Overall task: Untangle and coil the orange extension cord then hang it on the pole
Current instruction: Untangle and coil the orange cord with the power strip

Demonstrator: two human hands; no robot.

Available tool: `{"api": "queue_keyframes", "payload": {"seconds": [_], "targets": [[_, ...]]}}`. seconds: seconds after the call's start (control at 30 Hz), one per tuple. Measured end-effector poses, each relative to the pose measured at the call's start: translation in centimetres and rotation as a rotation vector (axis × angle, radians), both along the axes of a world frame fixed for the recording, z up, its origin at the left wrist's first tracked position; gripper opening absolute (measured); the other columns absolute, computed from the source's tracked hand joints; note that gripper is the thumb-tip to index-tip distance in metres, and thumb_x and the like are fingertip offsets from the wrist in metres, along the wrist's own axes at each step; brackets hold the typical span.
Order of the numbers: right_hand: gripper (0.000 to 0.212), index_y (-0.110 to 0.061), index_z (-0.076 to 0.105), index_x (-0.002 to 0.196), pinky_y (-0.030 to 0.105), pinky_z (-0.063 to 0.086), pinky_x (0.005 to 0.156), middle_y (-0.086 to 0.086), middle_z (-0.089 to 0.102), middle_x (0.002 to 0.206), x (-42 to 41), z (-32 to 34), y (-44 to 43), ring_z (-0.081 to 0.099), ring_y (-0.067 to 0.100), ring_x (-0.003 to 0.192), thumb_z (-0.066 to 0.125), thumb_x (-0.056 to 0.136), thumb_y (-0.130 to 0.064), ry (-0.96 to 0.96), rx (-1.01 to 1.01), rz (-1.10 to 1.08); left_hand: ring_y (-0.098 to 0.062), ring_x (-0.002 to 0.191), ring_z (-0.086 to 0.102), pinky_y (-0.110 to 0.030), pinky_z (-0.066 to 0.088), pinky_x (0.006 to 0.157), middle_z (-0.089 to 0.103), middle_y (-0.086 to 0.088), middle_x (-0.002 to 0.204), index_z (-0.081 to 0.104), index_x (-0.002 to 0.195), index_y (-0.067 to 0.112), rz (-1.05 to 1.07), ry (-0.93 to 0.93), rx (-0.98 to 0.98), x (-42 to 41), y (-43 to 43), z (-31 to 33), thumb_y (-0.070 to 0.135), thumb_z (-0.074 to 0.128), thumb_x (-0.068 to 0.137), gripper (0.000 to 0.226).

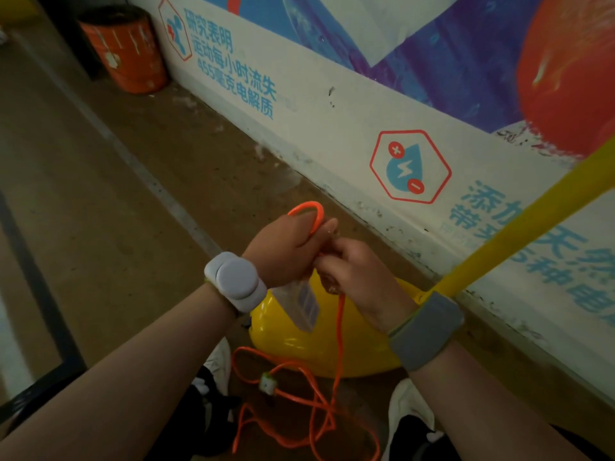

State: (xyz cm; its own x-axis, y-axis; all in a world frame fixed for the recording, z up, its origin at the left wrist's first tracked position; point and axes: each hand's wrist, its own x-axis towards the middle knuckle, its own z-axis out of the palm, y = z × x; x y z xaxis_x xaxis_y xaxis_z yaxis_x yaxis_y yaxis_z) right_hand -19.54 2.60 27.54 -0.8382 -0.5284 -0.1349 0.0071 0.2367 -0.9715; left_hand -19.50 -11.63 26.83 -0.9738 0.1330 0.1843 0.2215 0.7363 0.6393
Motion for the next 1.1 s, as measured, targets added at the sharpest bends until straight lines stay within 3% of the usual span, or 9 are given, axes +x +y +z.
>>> {"api": "queue_keyframes", "payload": {"seconds": [0.13,0.23,0.3,0.37,0.53,0.67,0.8,0.9,1.1], "targets": [[0.019,-0.012,0.049,0.096,0.035,0.054,0.062,0.008,0.063,0.075,-1.4,-0.2,1.6,0.065,0.020,0.063,0.064,0.086,-0.017,0.054,0.298,0.133,-0.016,0.054,0.052,-0.043,0.048,0.064,0.048,0.000,0.057,0.057,0.089,0.006,0.062,-0.005,-0.051,-0.1,-1.1,0.8,0.036,0.038,0.100,0.037],[0.018,-0.011,0.061,0.095,0.035,0.053,0.080,0.005,0.067,0.086,-2.1,-0.4,3.2,0.065,0.014,0.077,0.058,0.092,-0.029,0.022,0.452,0.379,-0.009,0.052,0.052,-0.031,0.043,0.059,0.049,0.004,0.060,0.060,0.094,0.006,0.214,0.037,0.013,-0.6,-3.2,1.6,0.030,0.039,0.101,0.033],[0.037,-0.012,0.061,0.085,0.035,0.051,0.080,0.002,0.064,0.077,-1.9,-0.8,3.3,0.061,0.012,0.074,0.046,0.095,-0.044,0.015,0.541,0.442,-0.009,0.048,0.051,-0.024,0.040,0.051,0.049,0.005,0.058,0.061,0.092,0.008,0.319,0.041,0.042,-0.9,-4.8,2.0,0.028,0.038,0.101,0.032],[0.047,-0.011,0.053,0.075,0.034,0.049,0.072,0.001,0.053,0.063,-1.2,-1.3,2.6,0.055,0.013,0.063,0.034,0.097,-0.047,-0.031,0.431,0.376,-0.011,0.043,0.052,-0.018,0.041,0.044,0.052,0.002,0.055,0.060,0.091,0.010,0.330,-0.050,0.090,-0.9,-5.9,2.0,0.029,0.039,0.101,0.031],[0.049,-0.013,0.051,0.065,0.027,0.037,0.059,-0.002,0.045,0.058,0.2,0.2,1.6,0.043,0.013,0.055,0.035,0.094,-0.048,0.255,0.303,0.360,-0.015,0.047,0.061,-0.016,0.046,0.046,0.064,-0.005,0.051,0.061,0.091,-0.006,0.023,-0.373,0.530,-0.2,-4.8,1.1,0.023,0.038,0.101,0.038],[0.045,-0.016,0.063,0.063,0.023,0.029,0.048,0.006,0.032,0.051,-1.6,2.2,2.7,0.031,0.020,0.049,0.045,0.091,-0.045,0.191,-0.009,0.079,-0.019,0.039,0.054,-0.021,0.043,0.043,0.056,-0.012,0.044,0.062,0.069,0.000,-0.015,-0.528,0.720,0.1,-4.1,1.7,0.056,0.027,0.087,0.068],[0.034,-0.026,0.065,0.074,0.035,0.037,0.052,0.022,0.042,0.060,-2.4,1.6,2.7,0.041,0.035,0.055,0.045,0.091,-0.047,0.265,-0.035,-0.053,-0.021,0.043,0.056,-0.023,0.045,0.046,0.059,-0.015,0.048,0.063,0.071,-0.002,-0.181,-0.712,0.876,0.9,-1.7,1.6,0.060,0.019,0.085,0.078],[0.023,-0.023,0.056,0.084,0.024,0.036,0.056,-0.010,0.046,0.056,-2.1,0.4,1.6,0.042,0.003,0.054,0.044,0.097,-0.037,0.320,0.055,-0.111,-0.020,0.047,0.060,-0.023,0.048,0.048,0.064,-0.015,0.056,0.065,0.077,-0.003,-0.299,-0.841,1.109,0.7,-0.3,1.1,0.071,0.016,0.081,0.088],[0.030,-0.019,0.062,0.108,0.026,0.045,0.078,-0.005,0.065,0.099,-1.9,-1.6,1.0,0.059,0.005,0.092,0.036,0.101,-0.032,0.321,0.168,-0.178,-0.001,0.022,0.030,-0.009,0.026,0.026,0.041,0.004,0.035,0.054,0.067,0.007,-0.217,-0.815,1.347,0.1,-0.7,1.3,0.050,0.036,0.090,0.052]]}}
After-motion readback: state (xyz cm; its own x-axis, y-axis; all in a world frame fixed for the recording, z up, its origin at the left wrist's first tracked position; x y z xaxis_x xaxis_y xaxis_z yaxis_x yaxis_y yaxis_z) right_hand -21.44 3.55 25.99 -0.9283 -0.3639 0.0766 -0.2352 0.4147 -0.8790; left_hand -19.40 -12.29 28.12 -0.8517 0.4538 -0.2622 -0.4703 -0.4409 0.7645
